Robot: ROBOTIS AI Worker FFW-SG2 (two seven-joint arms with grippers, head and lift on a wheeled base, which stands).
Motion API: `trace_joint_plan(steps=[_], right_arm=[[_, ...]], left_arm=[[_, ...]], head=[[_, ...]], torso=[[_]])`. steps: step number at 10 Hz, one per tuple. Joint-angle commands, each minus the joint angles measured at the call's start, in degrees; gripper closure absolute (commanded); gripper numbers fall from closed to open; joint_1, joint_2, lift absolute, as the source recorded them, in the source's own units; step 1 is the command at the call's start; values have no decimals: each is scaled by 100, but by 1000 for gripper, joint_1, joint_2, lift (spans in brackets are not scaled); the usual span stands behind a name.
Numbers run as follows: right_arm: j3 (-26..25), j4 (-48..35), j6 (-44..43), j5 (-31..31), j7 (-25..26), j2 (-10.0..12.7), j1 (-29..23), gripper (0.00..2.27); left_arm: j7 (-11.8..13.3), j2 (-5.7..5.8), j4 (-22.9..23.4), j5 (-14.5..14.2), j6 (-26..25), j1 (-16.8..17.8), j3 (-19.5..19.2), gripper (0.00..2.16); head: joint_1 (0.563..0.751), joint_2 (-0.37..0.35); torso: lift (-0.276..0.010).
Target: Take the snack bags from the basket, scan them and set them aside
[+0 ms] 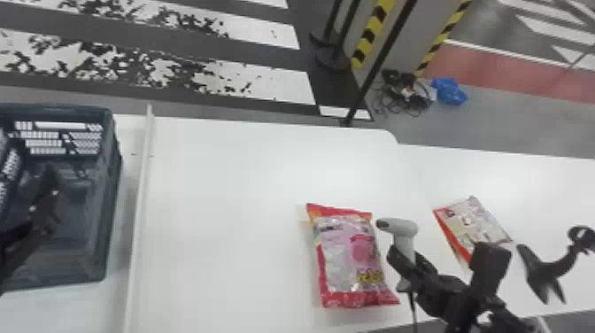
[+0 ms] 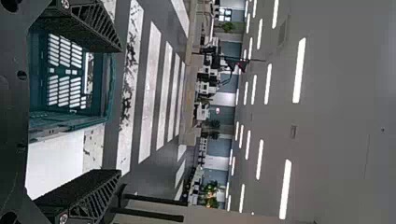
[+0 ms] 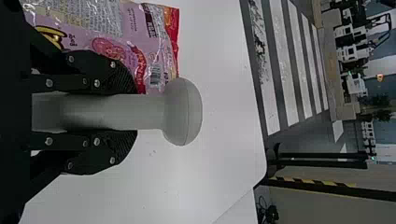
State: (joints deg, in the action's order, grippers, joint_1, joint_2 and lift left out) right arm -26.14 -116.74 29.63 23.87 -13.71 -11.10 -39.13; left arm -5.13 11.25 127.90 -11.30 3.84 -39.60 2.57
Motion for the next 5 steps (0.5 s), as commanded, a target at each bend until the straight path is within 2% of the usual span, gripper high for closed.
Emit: trace_joint_plan(steps=[1, 5], right_arm=[[74, 11, -14, 3, 0, 11, 2, 2125], [250, 11, -32, -5, -18, 37, 2, 2125]], left_arm=[[12, 0, 6, -4, 42, -30, -2, 70], [3, -9, 15, -4, 77, -74, 7, 70]], head=[[695, -310], [695, -280]], torso=[[-75], [-75]])
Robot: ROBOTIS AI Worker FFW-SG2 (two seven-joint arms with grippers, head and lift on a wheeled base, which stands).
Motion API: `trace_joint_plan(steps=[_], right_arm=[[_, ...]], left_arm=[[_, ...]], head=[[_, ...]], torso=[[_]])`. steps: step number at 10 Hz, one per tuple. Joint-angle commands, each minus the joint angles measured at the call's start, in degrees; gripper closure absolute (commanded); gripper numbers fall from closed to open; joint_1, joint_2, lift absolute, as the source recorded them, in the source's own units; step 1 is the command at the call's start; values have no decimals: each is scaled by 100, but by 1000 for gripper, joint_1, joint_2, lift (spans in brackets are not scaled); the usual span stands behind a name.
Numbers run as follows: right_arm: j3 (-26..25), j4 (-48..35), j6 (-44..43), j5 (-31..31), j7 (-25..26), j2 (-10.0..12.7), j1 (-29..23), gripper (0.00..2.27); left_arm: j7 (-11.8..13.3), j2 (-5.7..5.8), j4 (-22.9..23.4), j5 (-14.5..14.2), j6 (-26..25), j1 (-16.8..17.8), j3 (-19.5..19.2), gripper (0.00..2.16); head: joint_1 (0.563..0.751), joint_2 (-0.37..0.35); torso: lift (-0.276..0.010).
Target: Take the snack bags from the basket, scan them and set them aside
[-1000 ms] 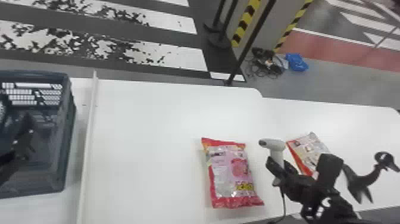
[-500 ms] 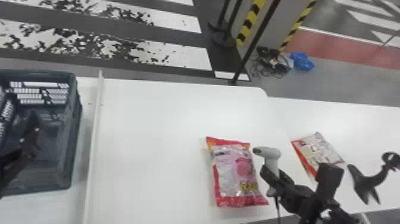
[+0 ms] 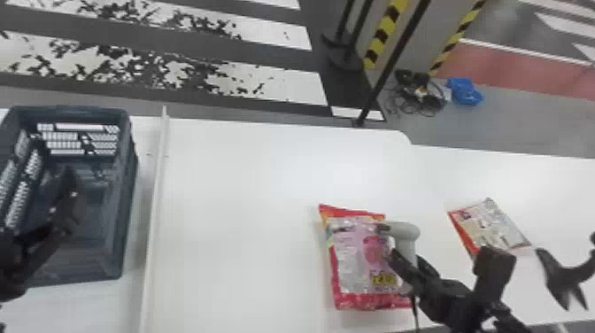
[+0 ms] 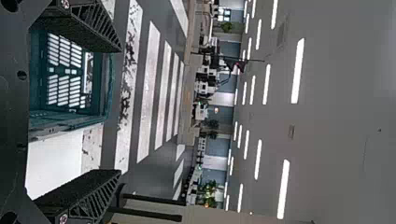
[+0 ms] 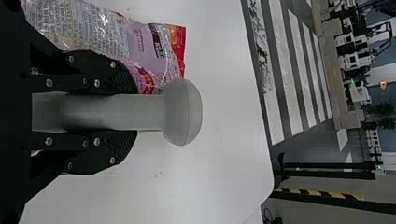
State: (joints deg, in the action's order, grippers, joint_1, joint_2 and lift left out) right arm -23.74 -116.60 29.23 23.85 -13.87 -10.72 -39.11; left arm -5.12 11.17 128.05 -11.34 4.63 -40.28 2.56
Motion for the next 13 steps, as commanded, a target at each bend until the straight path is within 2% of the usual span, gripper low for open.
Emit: trace_joint_plan(steps=[1, 13], right_arm=[[19, 5, 8, -3, -10, 0, 0, 2128], [63, 93, 184, -3, -72, -53, 35, 2125]], left_arm=[[2, -9, 0, 0, 16, -6, 7, 70], [55, -27, 79, 0, 16, -41, 16, 70]], head=[[695, -273], [695, -269]], torso=[[-75], [-75]])
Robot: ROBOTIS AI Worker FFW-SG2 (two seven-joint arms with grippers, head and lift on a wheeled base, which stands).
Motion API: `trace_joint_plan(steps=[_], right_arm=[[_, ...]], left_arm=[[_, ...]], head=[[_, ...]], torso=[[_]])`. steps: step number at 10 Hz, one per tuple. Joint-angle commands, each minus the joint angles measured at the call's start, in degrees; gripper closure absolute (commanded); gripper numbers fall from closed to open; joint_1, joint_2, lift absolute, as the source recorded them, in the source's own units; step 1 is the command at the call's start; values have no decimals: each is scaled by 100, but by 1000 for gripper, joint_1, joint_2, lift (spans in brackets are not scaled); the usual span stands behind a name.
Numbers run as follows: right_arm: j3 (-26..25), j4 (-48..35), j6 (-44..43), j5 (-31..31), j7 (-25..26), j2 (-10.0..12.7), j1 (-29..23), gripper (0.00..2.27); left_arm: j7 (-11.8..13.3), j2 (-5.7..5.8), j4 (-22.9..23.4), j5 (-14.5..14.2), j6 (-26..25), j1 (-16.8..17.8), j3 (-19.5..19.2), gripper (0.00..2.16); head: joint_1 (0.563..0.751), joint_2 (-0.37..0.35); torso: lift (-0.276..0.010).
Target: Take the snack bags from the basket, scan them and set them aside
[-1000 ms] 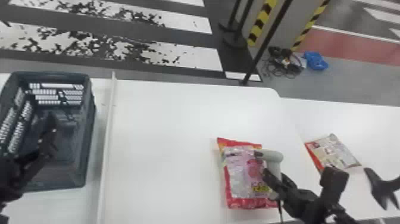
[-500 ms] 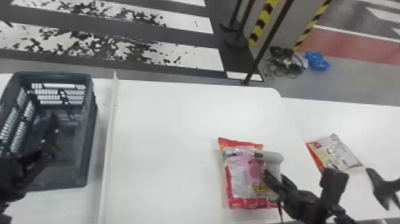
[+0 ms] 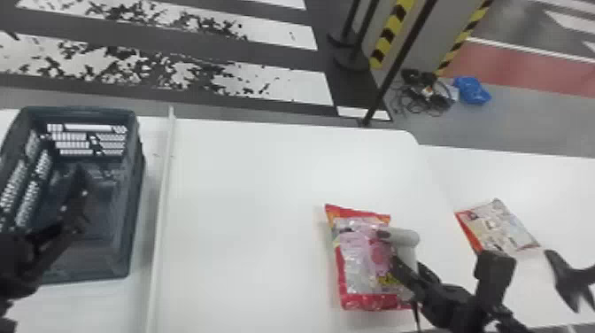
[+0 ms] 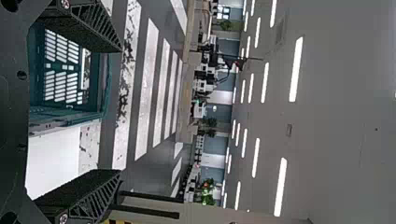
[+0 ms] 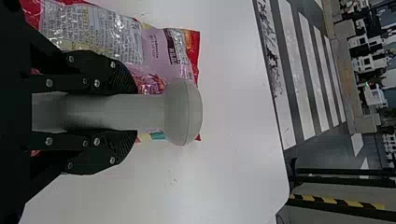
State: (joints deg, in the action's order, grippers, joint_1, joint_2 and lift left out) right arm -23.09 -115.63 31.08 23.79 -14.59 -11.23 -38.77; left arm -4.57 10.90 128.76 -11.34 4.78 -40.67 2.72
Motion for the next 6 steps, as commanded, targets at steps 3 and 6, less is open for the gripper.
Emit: trace_joint_plan(steps=[3, 6], right_arm=[[-345, -74, -18, 161, 0, -19, 132, 2128], [-696, 744, 17, 73, 0, -362, 765, 2125]], left_arm=[[0, 0, 44, 0, 0, -37, 0, 70], [26, 0, 53, 0, 0, -37, 9, 70]], head=[[695, -280], [695, -336]], torso=[[-75], [-75]])
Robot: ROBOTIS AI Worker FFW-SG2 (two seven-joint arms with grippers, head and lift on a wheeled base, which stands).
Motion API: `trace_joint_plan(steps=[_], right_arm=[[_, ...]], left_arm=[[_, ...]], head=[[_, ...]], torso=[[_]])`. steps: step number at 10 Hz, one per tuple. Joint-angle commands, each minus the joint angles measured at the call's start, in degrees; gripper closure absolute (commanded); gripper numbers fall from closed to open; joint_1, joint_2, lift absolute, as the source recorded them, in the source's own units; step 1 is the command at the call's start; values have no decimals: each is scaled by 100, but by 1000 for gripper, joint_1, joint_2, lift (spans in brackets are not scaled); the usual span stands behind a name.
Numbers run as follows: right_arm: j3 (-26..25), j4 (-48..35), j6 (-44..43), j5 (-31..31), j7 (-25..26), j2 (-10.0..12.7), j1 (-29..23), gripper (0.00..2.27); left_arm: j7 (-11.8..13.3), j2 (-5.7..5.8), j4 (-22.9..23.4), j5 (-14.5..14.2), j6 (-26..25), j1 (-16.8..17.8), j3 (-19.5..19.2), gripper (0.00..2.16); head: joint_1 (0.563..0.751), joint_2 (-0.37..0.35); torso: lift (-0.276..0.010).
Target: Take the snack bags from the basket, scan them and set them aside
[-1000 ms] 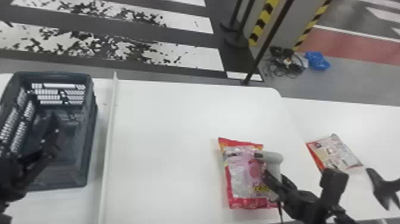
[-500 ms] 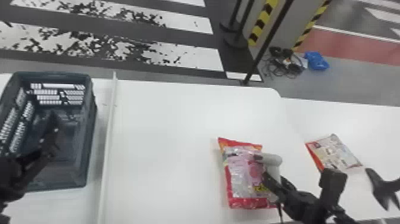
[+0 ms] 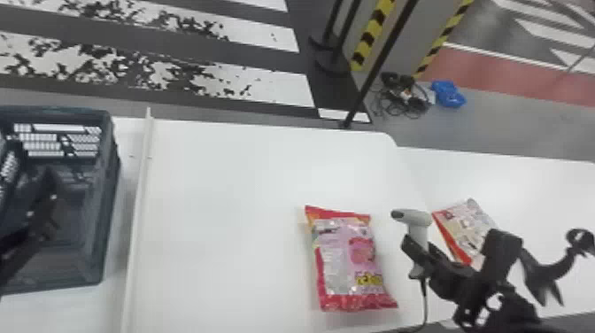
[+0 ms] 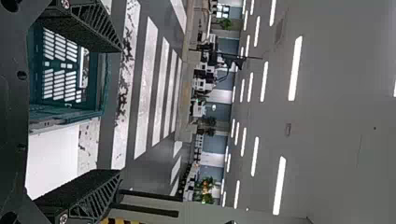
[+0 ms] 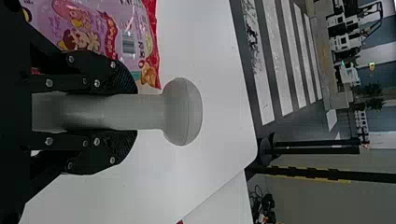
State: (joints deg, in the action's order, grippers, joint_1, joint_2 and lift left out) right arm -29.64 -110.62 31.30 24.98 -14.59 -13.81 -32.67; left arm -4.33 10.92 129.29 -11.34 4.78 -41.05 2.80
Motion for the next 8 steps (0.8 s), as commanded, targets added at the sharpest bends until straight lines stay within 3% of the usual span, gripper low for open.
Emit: trace_joint_plan(steps=[1, 5, 8], right_arm=[[-77, 673, -22, -117, 0, -271, 340, 2125], [2, 1667, -532, -477, -290, -623, 621, 2125], [195, 2370, -760, -811, -536, -737, 841, 2125]], left_arm=[[2, 7, -9, 0, -17, 18, 10, 70], [11, 7, -44, 9, -17, 45, 19, 70], [46, 24, -17, 9, -35, 71, 28, 70]], head=[[695, -350], [695, -350], [695, -350]], torso=[[-75], [-75], [-75]])
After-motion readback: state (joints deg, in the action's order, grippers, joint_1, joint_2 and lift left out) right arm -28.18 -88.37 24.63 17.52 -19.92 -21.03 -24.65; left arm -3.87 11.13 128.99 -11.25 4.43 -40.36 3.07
